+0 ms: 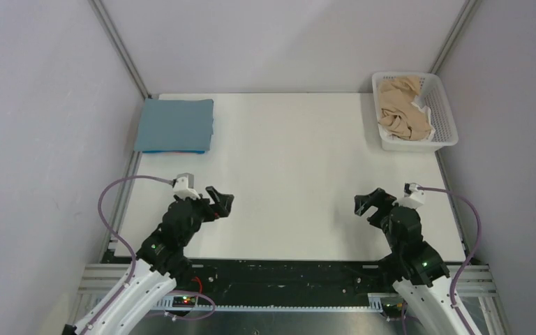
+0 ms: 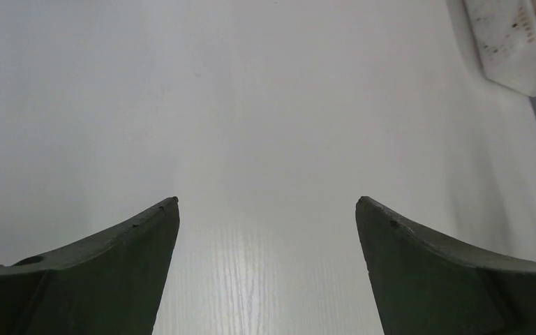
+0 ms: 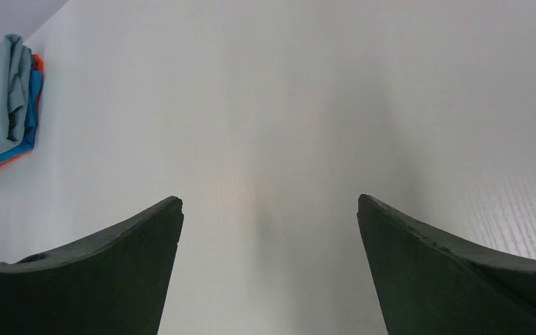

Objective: Fold and stack the t-shirts
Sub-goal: Grab crumpled tshirt from bin with the right arm

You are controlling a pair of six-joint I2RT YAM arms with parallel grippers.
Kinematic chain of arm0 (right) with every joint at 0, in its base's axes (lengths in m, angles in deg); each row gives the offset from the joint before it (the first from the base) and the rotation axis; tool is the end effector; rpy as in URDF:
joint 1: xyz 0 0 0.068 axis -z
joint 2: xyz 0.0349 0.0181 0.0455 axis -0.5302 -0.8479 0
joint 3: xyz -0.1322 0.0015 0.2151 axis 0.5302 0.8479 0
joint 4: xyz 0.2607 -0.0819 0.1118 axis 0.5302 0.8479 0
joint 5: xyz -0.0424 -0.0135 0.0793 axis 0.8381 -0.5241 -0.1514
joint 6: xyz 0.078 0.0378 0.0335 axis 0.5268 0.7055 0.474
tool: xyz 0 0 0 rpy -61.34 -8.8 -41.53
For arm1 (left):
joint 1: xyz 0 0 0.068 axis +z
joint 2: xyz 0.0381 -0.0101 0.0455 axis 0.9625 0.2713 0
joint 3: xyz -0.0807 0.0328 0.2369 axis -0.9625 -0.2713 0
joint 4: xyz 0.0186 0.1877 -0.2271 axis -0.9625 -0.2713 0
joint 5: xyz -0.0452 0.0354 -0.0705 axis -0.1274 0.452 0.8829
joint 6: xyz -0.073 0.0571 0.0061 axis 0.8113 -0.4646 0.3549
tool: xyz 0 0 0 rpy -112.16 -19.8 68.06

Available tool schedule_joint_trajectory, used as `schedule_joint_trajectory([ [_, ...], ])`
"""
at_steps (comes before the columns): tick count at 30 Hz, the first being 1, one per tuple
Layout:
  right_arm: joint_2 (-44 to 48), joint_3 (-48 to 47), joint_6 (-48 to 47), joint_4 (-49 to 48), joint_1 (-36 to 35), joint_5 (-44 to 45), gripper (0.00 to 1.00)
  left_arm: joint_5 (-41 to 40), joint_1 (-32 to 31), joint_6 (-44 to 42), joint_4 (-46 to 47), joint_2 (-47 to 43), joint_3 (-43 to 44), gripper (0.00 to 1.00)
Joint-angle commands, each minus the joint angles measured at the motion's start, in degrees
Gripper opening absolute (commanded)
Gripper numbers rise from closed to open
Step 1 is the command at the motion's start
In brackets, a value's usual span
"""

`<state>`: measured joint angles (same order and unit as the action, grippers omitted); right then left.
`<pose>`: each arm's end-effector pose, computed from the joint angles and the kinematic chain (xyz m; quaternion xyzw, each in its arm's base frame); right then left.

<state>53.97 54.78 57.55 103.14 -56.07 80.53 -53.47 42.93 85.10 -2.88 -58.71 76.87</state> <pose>0.1819 0.0510 0.1978 0.1888 0.8039 0.1613 0.5405 0.1983 -0.0994 0.1787 -0.0931 0.8078 -0.2425 0.5291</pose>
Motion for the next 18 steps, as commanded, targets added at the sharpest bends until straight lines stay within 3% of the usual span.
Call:
schedule_joint_trajectory([
  [1,-1.9,-2.3,-0.7,-3.4,-0.2,5.0,1.0,-4.4,-0.2,1.0,0.7,3.8,4.2,1.0],
  [5,-5.9,-5.5,-5.1,-12.1,0.4,7.2,1.0,-6.0,-0.2,0.6,1.1,7.0,7.0,1.0],
  [9,-18.4,-15.1,-10.3,-16.7,3.5,5.8,1.0,-6.6,-0.1,-0.3,2.5,9.7,9.5,1.0],
  [13,-39.0,-29.2,-11.5,-12.9,11.4,4.2,1.0,-8.3,-0.1,-1.2,3.1,12.7,11.1,1.0],
  [18,-59.1,-48.3,-12.0,-9.7,26.1,-7.3,1.0,-10.4,-0.1,-2.5,3.3,16.3,12.0,1.0],
])
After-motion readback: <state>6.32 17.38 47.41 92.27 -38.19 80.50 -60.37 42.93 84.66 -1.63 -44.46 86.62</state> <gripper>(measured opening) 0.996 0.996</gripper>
